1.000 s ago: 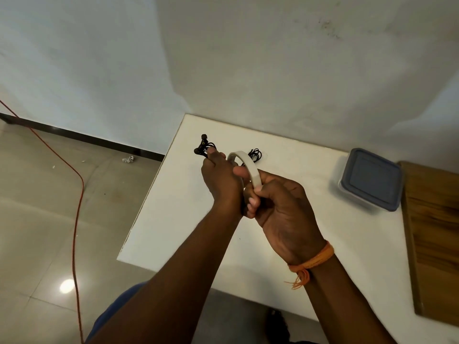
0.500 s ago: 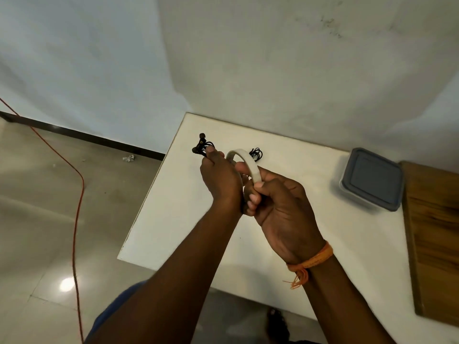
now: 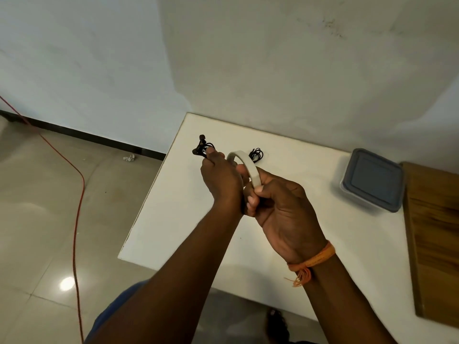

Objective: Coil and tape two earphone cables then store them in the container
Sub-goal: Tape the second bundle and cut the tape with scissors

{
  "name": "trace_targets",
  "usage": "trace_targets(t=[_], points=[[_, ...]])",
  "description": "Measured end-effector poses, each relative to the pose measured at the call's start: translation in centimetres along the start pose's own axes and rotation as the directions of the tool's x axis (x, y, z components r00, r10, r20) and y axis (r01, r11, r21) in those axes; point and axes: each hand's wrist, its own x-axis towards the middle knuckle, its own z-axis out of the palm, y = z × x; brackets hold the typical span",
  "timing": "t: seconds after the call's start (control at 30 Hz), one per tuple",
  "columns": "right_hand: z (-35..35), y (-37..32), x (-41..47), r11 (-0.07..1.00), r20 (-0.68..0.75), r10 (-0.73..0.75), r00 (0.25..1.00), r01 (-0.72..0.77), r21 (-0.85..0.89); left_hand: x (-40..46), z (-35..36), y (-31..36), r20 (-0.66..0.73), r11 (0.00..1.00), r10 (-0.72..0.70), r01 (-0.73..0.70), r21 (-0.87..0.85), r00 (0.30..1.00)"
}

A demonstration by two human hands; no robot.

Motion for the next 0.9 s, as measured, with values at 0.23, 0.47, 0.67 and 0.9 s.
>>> trace_targets(t=[0.23,0.47,0.67,0.9], points=[[0.18,0.06,-0.16,0.999,-0.03,-0.025,0.999,0.024,-0.036,-0.1,0.0,-0.03,-0.011,1.0,0.021,-0.02,0.016,1.0],[0.08,0.58,-0.1,0.989,-0.1,-0.071,0.992,0.057,-0.137,-0.53,0.1,0.18,-0.002,0.999,-0.037,0.037,-0.025,0.999],[-0.02,-0.25,-0.13,0.999,0.039,-0.039,0.998,0.039,-0.016,-0.22,0.06,0.0,0.003,0.998,-0.055,0.055,-0.016,0.998],[-0.15,0.26,-0.2,0.991,-0.037,-0.065,0.997,0.06,-0.123,-0.16,0.09,-0.32,0.007,0.999,-0.047,0.047,-0.023,0.999]])
